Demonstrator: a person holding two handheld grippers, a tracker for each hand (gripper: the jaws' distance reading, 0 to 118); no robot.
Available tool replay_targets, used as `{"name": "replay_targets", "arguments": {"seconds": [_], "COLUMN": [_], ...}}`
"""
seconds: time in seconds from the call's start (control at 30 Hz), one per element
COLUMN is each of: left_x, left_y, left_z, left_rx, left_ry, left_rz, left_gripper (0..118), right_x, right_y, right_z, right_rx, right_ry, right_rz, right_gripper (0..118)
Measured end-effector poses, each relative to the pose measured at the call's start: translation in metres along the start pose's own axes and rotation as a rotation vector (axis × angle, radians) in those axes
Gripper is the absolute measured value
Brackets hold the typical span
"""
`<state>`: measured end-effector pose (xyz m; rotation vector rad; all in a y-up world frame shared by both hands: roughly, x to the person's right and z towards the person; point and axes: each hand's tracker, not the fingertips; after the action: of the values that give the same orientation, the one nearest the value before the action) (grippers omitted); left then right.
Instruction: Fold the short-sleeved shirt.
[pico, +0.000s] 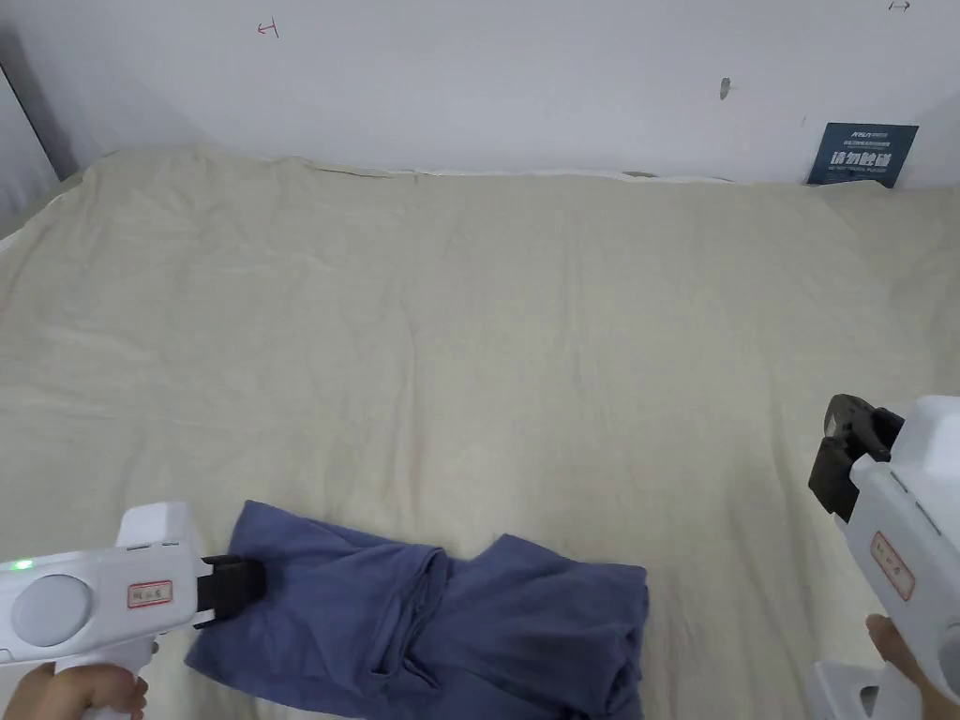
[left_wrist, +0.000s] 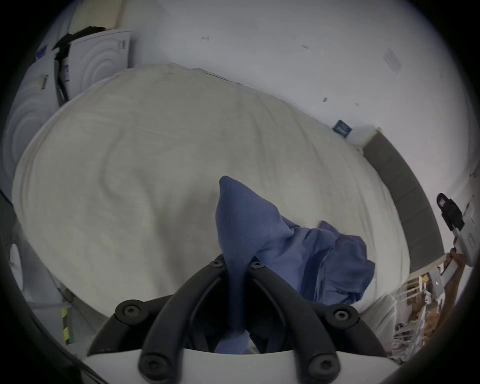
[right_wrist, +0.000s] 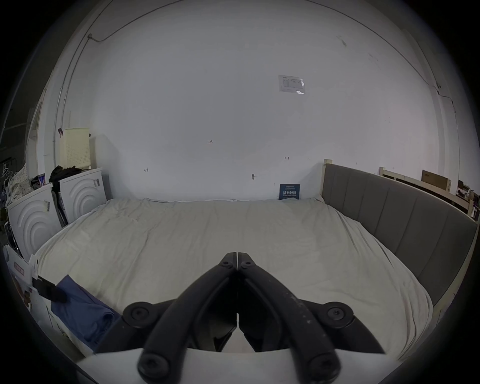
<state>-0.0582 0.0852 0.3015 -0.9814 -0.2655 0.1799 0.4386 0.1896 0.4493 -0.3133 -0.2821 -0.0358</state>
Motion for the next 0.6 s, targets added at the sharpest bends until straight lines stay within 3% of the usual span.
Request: {"name": "replay_targets", "arguments": {"seconds": [0.17,0.37,0.6], "left_x": [0.026,0.124,0.236], "left_y": [0.002,-0.005,-0.032], "left_z": [0.009,0.008,-0.051], "left_rx": [-0.004,-0.052,-0.173], "left_ry": [0.004,-0.213,-0.258], "left_rz": [-0.06,-0.16,-0.283], "left_gripper": [11,11,11], "right_x": [-0.001,0.005,0.021], "right_y": [-0.002,-0.004,-0.005], "right_z": [0.002,0.007,0.018], "right_rx": [0.001,0.004,0.013], "right_ry": [0.005,-0.001,-0.027], "right_rz": [-0.004,-0.014,-0.03], "right_gripper": [2,2,2]}}
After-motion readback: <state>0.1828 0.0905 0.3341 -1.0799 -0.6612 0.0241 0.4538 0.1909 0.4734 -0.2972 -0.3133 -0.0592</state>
